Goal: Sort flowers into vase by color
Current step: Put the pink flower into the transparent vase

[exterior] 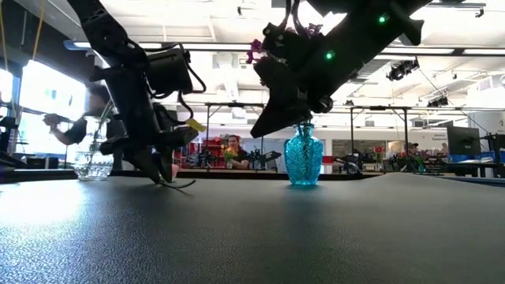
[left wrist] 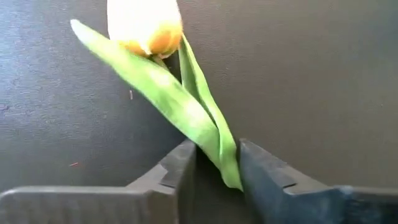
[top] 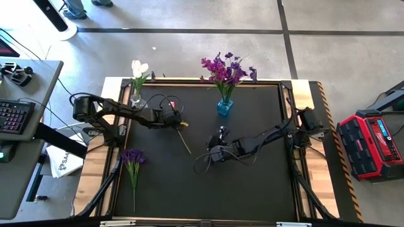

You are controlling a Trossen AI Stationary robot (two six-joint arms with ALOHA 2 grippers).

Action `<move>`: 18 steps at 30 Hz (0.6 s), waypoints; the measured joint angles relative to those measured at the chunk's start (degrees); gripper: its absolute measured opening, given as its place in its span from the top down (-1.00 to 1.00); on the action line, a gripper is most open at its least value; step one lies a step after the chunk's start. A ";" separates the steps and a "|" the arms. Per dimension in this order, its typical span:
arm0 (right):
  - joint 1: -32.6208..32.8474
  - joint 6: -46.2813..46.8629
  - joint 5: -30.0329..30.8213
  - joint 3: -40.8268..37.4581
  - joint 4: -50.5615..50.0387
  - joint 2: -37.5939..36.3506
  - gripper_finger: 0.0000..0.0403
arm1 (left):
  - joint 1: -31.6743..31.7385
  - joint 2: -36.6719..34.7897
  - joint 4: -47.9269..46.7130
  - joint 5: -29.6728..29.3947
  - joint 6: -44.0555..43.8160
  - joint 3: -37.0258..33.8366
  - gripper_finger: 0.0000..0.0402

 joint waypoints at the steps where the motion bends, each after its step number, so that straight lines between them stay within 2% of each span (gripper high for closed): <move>1: 0.35 -0.28 0.00 0.00 -0.02 0.00 1.00 | -0.09 0.00 0.06 0.06 0.02 0.00 0.56; 8: 3.35 0.69 0.10 -0.02 -1.21 -0.96 1.00 | -2.44 -2.74 -0.35 -0.43 1.46 -0.12 0.96; 13: 6.06 2.29 8.86 -0.08 -5.40 -3.11 1.00 | -5.90 -9.85 -0.24 -4.66 4.06 0.27 0.96; 15: 7.14 2.95 12.58 -0.11 -5.80 -3.19 1.00 | -7.72 -13.84 1.17 -7.23 7.67 1.12 0.98; 18: 8.72 3.03 15.78 -0.11 -3.72 -2.83 1.00 | -11.36 -20.32 4.55 -12.40 17.71 1.91 0.99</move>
